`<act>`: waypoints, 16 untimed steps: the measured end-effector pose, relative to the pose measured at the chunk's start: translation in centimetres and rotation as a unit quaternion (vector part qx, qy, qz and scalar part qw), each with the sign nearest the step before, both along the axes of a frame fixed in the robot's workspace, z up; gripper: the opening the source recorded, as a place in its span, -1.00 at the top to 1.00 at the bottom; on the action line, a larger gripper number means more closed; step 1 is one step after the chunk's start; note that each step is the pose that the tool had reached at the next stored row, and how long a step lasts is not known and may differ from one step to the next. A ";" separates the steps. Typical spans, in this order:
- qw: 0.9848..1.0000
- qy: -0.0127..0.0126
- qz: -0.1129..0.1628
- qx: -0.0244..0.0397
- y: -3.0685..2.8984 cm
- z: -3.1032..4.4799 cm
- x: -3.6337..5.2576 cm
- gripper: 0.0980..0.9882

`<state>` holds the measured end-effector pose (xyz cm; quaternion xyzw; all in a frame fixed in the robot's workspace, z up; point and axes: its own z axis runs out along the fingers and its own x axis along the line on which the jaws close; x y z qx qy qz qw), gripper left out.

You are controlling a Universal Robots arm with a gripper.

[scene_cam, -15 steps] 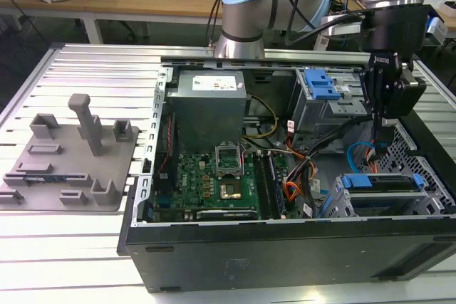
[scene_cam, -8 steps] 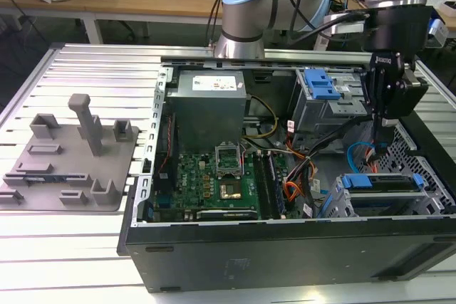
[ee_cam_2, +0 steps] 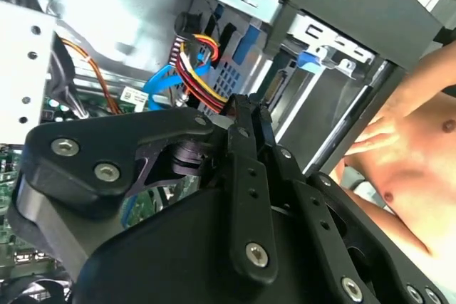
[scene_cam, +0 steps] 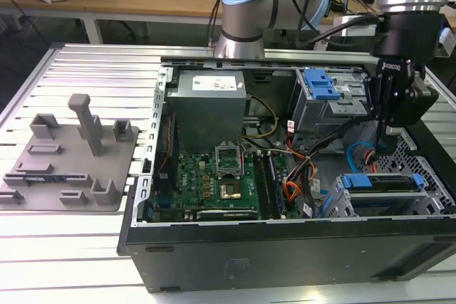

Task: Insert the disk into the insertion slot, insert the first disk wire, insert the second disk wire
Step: 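Insert the first disk wire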

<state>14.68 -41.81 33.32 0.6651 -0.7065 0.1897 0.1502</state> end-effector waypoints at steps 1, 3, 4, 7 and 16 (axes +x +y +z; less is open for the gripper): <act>1.000 0.000 0.000 0.001 -0.14 0.08 0.02 0.84; 1.000 0.004 0.000 0.002 -0.25 0.18 0.22 0.84; 1.000 0.008 0.000 0.004 -0.27 0.20 0.58 0.84; 1.000 0.010 0.000 0.008 -0.27 0.23 1.52 0.84; 0.997 0.020 -0.001 0.069 -1.07 1.04 1.65 0.84</act>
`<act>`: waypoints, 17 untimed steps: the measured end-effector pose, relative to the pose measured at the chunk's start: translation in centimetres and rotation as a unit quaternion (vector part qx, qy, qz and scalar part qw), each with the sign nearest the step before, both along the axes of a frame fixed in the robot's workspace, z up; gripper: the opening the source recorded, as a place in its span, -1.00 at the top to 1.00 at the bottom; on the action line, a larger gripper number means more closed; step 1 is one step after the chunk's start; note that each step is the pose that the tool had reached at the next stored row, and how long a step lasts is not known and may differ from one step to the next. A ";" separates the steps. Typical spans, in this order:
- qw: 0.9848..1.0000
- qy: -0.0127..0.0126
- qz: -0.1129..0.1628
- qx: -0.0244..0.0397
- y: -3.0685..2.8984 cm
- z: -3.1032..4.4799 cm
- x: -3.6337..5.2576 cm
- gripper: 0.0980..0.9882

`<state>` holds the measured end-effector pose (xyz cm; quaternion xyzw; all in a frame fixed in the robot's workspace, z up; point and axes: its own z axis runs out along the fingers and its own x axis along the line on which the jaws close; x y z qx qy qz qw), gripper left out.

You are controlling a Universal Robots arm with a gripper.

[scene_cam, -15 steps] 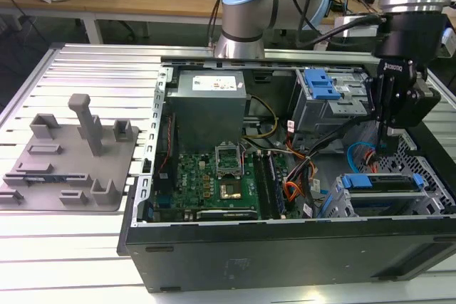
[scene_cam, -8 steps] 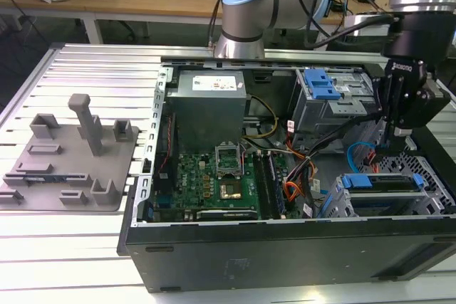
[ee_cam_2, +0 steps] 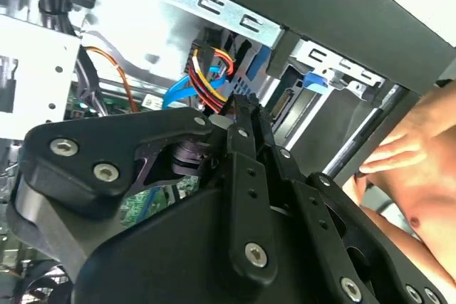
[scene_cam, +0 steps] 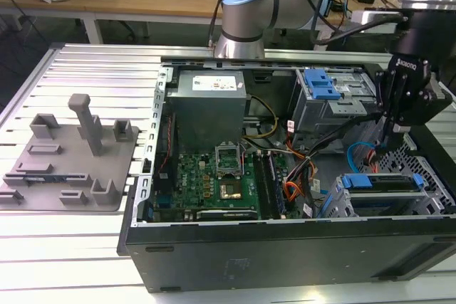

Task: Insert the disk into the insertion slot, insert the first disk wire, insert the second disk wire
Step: 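Insert the first disk wire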

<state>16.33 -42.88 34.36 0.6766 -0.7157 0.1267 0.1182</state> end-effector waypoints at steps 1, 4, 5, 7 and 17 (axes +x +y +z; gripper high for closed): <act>1.000 0.000 0.000 0.011 -0.19 0.06 0.02 0.84; 1.000 0.001 0.000 0.026 -0.86 0.37 0.07 0.84; 1.000 0.002 0.000 0.030 -1.05 0.44 0.07 0.84; 0.999 0.002 0.000 0.037 -1.48 0.60 0.07 0.84; 0.997 0.003 0.000 0.077 -4.03 0.95 0.07 0.84</act>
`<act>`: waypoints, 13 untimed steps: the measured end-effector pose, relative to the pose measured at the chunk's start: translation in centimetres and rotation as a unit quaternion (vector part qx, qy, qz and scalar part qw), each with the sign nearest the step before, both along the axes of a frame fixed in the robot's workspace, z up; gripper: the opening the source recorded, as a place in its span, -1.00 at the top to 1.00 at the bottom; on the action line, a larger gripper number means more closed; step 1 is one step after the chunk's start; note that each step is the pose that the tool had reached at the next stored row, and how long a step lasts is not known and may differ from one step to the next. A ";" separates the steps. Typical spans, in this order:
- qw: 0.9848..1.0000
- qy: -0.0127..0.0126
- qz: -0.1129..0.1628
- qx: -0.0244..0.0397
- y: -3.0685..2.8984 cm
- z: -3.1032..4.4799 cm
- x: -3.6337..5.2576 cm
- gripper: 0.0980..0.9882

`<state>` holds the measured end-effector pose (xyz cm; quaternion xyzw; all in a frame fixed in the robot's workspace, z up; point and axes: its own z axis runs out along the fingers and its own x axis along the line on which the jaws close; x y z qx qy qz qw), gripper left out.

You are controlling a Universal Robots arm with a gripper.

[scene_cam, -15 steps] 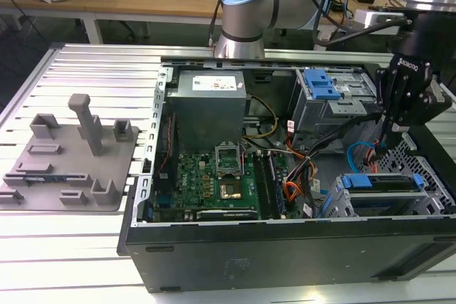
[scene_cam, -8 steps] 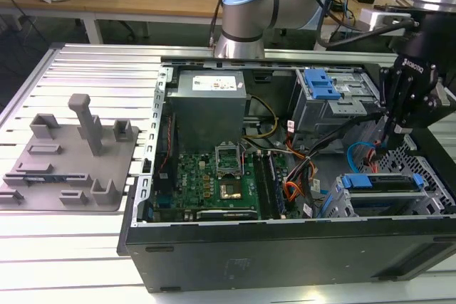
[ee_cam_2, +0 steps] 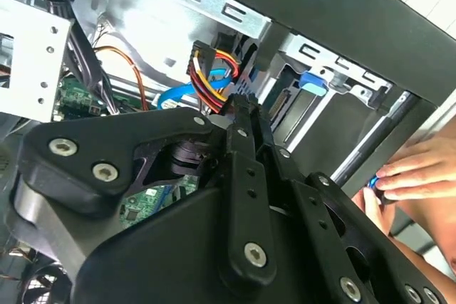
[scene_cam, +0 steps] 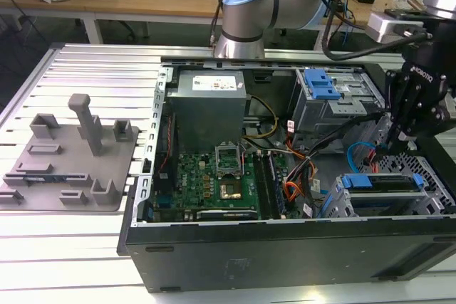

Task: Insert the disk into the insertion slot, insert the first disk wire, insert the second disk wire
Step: 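Insert the first disk wire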

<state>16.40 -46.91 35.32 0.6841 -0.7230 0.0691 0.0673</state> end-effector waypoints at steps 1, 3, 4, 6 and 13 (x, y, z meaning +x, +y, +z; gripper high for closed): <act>1.000 0.000 0.000 0.002 -0.23 0.01 0.00 0.84; 1.000 0.000 0.000 0.006 -0.71 0.03 0.00 0.84; 1.000 0.000 0.000 0.008 -0.99 0.05 0.00 0.84; 1.000 0.000 0.000 0.013 -1.64 0.07 0.00 0.84; 1.000 0.001 0.001 0.021 -3.89 0.08 0.05 0.84</act>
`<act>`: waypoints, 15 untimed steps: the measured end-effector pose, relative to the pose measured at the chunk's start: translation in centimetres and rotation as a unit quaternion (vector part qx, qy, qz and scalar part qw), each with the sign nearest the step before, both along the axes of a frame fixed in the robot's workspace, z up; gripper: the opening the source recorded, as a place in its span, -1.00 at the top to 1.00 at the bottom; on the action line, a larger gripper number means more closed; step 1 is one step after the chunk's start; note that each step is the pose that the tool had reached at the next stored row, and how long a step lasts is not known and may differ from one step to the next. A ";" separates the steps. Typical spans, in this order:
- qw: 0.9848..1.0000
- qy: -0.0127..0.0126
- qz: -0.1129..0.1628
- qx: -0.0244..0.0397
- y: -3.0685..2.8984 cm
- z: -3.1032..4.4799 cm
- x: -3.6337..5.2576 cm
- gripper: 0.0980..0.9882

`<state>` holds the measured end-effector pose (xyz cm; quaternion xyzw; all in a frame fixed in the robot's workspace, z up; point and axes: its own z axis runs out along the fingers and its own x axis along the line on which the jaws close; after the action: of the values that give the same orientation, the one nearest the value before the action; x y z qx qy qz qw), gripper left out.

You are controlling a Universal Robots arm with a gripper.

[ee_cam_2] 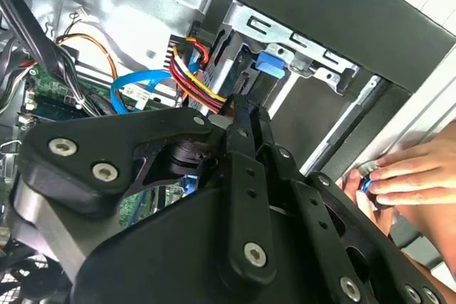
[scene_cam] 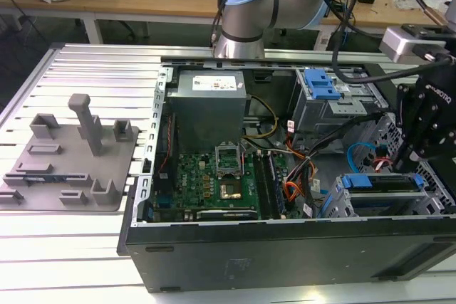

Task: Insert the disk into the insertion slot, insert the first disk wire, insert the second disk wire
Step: 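Insert the first disk wire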

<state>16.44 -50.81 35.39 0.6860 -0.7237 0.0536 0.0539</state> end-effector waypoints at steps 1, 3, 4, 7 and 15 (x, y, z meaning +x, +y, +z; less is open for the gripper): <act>1.000 0.000 0.000 0.000 -0.01 0.00 0.00 0.84; 1.000 0.000 0.000 0.000 -0.01 0.00 0.00 0.84; 1.000 0.000 0.000 0.000 -0.01 0.00 0.00 0.84; 1.000 0.000 0.006 0.000 0.49 -0.01 -0.01 0.84; 1.000 0.000 0.008 0.030 0.50 -0.02 0.00 0.84</act>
<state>16.45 -50.31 35.38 0.6932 -0.7193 0.0325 0.0326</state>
